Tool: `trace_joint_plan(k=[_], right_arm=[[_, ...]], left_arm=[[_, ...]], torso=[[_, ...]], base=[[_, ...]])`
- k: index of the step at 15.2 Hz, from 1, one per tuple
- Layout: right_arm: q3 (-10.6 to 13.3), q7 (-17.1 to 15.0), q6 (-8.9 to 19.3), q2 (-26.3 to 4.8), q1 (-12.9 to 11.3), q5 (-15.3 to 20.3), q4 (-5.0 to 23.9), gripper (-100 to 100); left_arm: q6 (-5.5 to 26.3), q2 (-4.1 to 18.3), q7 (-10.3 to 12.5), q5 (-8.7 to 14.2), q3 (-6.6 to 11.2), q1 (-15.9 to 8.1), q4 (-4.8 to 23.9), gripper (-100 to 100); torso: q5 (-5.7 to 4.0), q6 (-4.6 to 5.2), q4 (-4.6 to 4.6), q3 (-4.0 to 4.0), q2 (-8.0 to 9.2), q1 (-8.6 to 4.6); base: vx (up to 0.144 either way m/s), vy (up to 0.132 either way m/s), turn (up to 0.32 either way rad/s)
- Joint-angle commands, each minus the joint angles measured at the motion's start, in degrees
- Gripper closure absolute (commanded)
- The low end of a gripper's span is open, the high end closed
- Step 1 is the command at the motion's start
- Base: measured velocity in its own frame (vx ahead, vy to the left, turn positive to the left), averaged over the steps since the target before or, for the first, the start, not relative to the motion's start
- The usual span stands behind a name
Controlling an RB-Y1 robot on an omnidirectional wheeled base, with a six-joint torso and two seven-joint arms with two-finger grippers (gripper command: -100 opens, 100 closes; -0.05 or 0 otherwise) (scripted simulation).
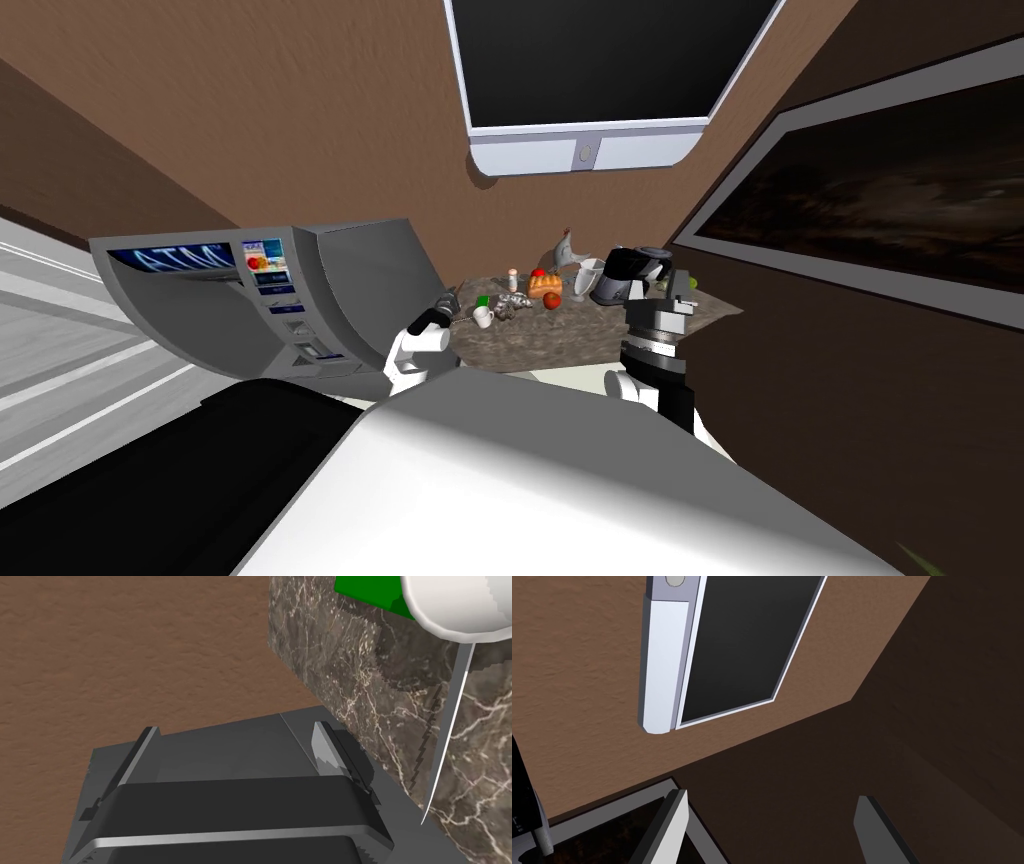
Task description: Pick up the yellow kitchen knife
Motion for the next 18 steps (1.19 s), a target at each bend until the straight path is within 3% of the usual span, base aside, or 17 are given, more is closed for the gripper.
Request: trace_joint_plan(k=[1,18], right_arm=[[0.0,0.0,0.0,0.0,0.0,0.0,0.0,0],[0.0,0.0,0.0,0.0,0.0,0.0,0.0,0]], left_arm=[[2.6,-0.1,0.4,0.1,0.41,-0.2,0.4,-100],[19.6,-1.7,3.3,0.0,3.17,-1.9,3.6,-100]], torso=[[0.00,0.00,0.00,0.00,0.00,0.00],[0.00,-0.01,0.00,0.01,0.01,0.00]], base=[[0.019,-0.003,-0.047],[0.015,-0.003,-0.033]])
